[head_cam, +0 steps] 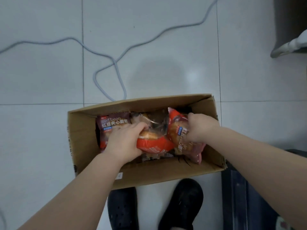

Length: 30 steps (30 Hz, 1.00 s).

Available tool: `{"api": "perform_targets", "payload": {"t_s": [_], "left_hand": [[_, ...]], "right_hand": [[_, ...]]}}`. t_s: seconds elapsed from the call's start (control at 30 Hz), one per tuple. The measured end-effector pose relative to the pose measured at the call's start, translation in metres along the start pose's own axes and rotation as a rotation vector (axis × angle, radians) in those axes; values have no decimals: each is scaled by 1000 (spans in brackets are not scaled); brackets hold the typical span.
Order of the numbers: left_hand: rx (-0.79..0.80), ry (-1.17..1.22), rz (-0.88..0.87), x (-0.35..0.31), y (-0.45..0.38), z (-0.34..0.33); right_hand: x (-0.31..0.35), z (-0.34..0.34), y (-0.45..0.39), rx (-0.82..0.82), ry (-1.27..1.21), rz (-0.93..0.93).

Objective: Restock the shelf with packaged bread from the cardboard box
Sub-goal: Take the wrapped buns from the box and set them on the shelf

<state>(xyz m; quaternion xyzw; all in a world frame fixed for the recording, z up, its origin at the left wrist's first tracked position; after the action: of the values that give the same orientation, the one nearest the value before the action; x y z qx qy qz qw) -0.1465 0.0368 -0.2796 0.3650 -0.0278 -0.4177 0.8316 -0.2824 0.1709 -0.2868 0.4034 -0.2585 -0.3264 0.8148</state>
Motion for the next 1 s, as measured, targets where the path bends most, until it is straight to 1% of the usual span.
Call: {"api": "perform_targets", "payload": {"t_s": [0.1, 0.17, 0.2, 0.27, 0.37, 0.43, 0.47, 0.53, 0.6, 0.7, 0.77, 0.83, 0.9, 1.0], "left_hand": [[-76, 62, -24, 4, 34, 43], [-160, 113, 4, 4, 57, 87], [-210, 135, 21, 2, 67, 114], [-346, 177, 17, -9, 90, 176], [-587, 204, -88, -45, 131, 283], [-775, 204, -193, -81, 173, 360], [-879, 211, -243, -100, 199, 401], [-1056, 220, -358, -137, 258, 476], [-1203, 197, -481, -171, 317, 539], [-1364, 150, -704, -222, 407, 599], [-1442, 121, -866, -254, 463, 619], [-1473, 93, -1005, -283, 514, 624], [-1501, 94, -1096, -306, 561, 625], [-1508, 80, -1102, -333, 613, 621]], "right_hand": [[2, 28, 39, -39, -195, -33], [2, 66, 72, -142, -384, -48], [1, 87, 93, -213, -561, -52], [5, 126, 140, -328, -1022, -28], [23, 190, 220, -504, -1604, 85], [43, 235, 282, -583, -1898, 173], [51, 257, 315, -625, -1980, 205], [67, 300, 384, -673, -2086, 263], [81, 337, 454, -672, -2168, 332], [98, 380, 560, -666, -2283, 516], [110, 402, 628, -682, -2264, 695], [119, 413, 695, -747, -2218, 876], [118, 409, 749, -847, -2220, 930], [105, 384, 806, -1028, -2284, 946]]}}
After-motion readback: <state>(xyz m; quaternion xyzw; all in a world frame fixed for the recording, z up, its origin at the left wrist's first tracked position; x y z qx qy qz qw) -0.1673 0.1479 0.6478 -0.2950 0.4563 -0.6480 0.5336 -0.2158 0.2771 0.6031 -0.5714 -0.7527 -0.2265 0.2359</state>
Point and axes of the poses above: each hand's wrist, its own y-axis away from the middle knuckle, its own z-axis out of the back of the hand, x = y × z, the point moved 9 cm from there along -y, towards the middle knuckle, and after that the axes turned 13 degrees about z, right-handed, at the moved point
